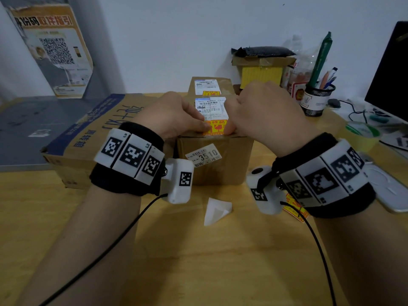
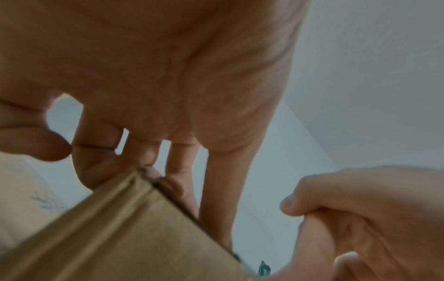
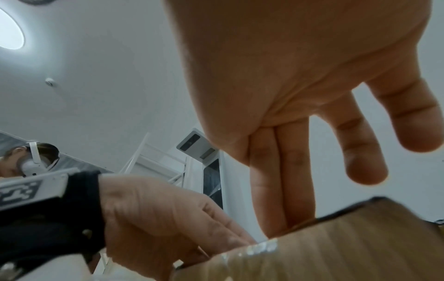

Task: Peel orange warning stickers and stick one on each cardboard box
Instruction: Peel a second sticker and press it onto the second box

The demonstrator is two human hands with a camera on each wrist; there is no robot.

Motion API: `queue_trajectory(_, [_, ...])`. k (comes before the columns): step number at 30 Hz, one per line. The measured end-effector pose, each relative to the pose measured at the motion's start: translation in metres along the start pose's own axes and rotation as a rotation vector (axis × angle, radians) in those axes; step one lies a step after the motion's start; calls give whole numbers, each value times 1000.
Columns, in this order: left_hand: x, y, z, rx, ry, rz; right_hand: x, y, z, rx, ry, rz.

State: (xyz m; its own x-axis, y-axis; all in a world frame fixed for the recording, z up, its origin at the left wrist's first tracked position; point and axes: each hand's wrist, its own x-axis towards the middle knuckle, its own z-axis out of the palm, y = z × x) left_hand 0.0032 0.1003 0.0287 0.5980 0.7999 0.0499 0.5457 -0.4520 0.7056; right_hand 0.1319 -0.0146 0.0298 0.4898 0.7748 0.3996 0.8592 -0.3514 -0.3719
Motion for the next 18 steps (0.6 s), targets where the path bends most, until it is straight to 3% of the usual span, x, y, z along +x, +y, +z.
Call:
queue_trajectory(9, [-4,2,-3,-51,-45,-16,-2,2,7,2,-19,24])
queue_trajectory(14, [1,-1,-2,-80,51,-39,-1,0,-6,193,-49,120])
queue_trajectory(16, [3,-2,0,-78,108,-67,-1,4,-5,133,7,149])
queue_trajectory(18, [4,-4,0,-45,134,-117,-1,9,0,16,-51,194])
